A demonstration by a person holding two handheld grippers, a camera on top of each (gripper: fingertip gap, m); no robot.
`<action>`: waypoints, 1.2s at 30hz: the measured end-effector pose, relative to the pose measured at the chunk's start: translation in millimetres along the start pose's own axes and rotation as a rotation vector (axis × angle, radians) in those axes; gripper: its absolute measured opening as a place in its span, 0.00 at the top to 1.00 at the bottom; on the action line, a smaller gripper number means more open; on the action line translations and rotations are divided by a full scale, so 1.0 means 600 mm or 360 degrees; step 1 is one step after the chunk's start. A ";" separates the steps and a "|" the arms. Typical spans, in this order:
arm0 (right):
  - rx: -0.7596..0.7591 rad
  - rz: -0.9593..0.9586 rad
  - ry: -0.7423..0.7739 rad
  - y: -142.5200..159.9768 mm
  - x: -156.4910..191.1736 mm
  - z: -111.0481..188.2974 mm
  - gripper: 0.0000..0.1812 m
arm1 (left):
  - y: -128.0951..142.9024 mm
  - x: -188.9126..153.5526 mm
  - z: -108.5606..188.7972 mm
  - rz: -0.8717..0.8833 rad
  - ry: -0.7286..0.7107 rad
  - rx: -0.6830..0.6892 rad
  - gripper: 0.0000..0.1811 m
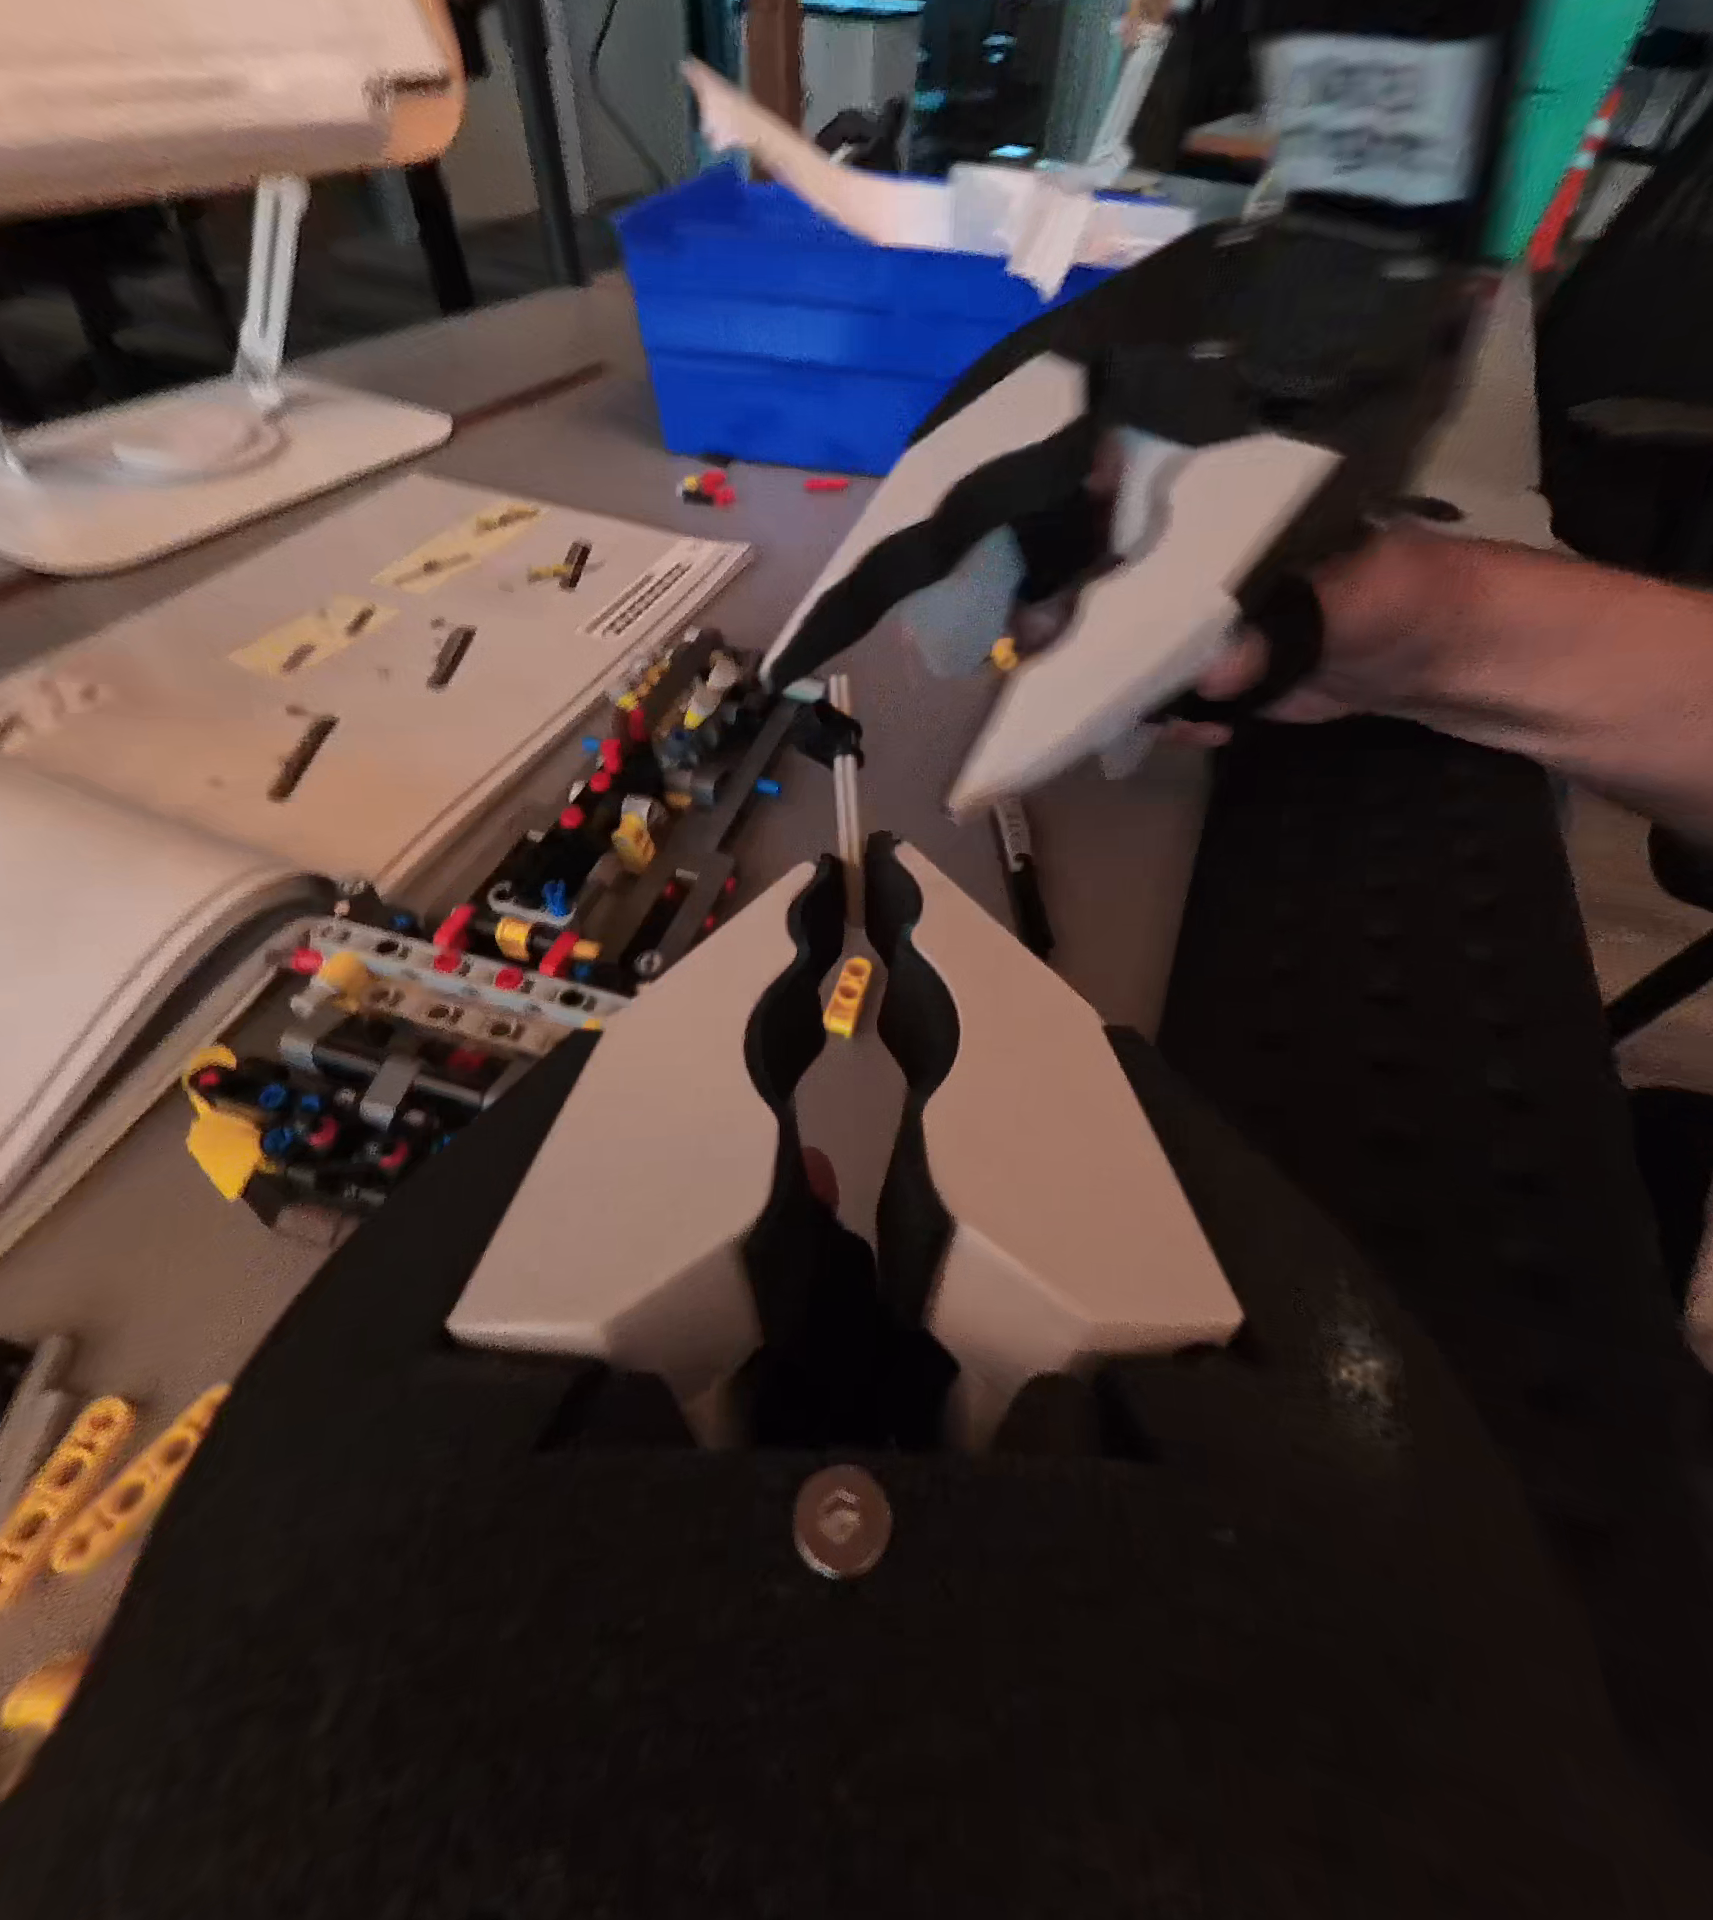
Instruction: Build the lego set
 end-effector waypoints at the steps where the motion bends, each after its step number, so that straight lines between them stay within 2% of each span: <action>1: 0.0020 0.0118 0.0082 -0.003 0.008 -0.001 0.70 | 0.000 0.004 0.000 0.0073 0.0010 -0.0001 0.98; 5: 0.0142 0.0482 0.0332 -0.009 0.024 -0.015 0.79 | 0.008 0.014 -0.005 0.0250 0.0043 0.0062 0.99; 12: 0.0263 0.0498 0.0382 0.008 0.027 -0.033 0.83 | 0.012 0.000 -0.008 -0.0048 -0.0023 0.0103 0.99; 20: 0.0254 0.0493 0.0444 0.012 0.026 -0.037 0.85 | 0.013 -0.002 -0.010 -0.0082 -0.0034 0.0104 0.98; 21: 0.0272 0.0512 0.0480 0.013 0.022 -0.037 0.88 | 0.011 -0.008 -0.012 -0.0079 -0.0002 0.0090 0.99; 24: 0.0283 0.0595 0.0551 0.011 0.019 -0.037 0.86 | 0.013 -0.005 -0.015 -0.0122 -0.0051 0.0108 0.99; 27: 0.0293 0.0505 0.0526 0.015 0.017 -0.037 0.89 | 0.013 -0.004 -0.018 -0.0115 -0.0051 0.0119 0.99; 36: 0.0373 0.0589 0.0595 0.021 0.014 -0.038 0.91 | 0.024 -0.004 -0.027 -0.0244 -0.0115 0.0202 0.99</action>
Point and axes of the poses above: each gripper's, where its closed fingertips meet, z back along the fingers, y out of its underside, x = y × z across the jaws, the point moved 4 cm from there along z, back along the fingers, and after that the axes turned 7 degrees about -x, right-handed, at the moved point
